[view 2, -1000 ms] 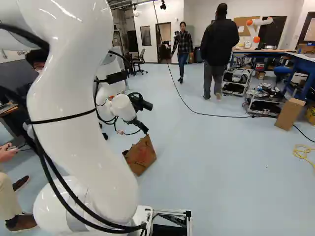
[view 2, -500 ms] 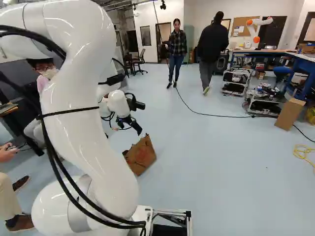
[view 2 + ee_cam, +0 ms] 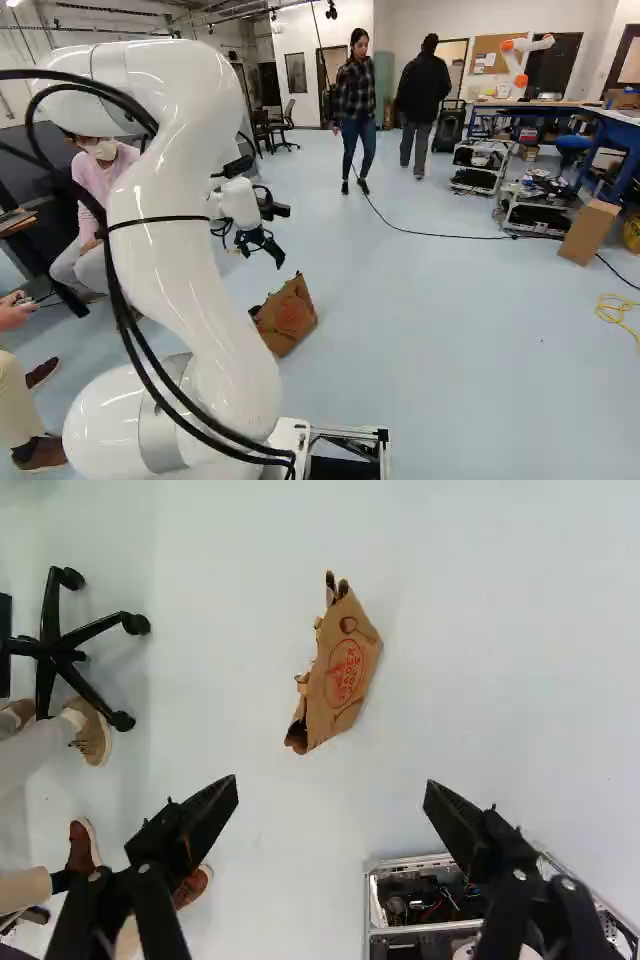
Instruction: Pick up the grocery bag from the ground
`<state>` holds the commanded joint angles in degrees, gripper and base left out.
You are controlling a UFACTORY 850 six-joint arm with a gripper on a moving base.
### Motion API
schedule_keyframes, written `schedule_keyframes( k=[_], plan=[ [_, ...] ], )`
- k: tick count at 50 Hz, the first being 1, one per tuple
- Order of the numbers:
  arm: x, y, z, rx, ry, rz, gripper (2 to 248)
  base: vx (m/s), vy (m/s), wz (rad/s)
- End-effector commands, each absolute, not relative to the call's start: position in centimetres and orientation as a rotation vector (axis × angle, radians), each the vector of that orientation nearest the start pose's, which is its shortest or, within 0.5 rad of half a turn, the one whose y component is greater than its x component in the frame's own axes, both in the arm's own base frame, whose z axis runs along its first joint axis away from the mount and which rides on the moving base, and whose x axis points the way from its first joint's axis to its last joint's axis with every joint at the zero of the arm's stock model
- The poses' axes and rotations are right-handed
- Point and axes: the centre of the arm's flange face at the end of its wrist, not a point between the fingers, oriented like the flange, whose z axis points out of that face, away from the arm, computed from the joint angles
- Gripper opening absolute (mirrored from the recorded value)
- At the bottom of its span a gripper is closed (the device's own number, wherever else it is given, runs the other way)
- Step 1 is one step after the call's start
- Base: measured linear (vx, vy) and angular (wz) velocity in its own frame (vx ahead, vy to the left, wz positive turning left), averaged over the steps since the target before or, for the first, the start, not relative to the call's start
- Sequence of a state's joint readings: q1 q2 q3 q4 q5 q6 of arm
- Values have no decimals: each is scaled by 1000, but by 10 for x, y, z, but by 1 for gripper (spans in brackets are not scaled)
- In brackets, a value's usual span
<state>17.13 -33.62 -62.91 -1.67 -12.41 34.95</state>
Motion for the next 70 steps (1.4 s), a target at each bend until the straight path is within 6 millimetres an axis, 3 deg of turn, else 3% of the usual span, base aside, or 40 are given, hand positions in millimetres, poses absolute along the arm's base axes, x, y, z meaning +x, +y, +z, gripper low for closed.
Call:
schedule_keyframes(
  k=[14, 20, 48, 70],
  plan=[
    [593, 180, 302, -2958, 427, -423, 247, 0, 0, 0],
    [611, 185, 291, -2954, 428, -431, 247, 0, 0, 0],
    [696, 204, 209, -2958, 442, -424, 247, 0, 0, 0],
    [739, 200, 141, -3008, 483, -313, 247, 0, 0, 0]
  ],
)
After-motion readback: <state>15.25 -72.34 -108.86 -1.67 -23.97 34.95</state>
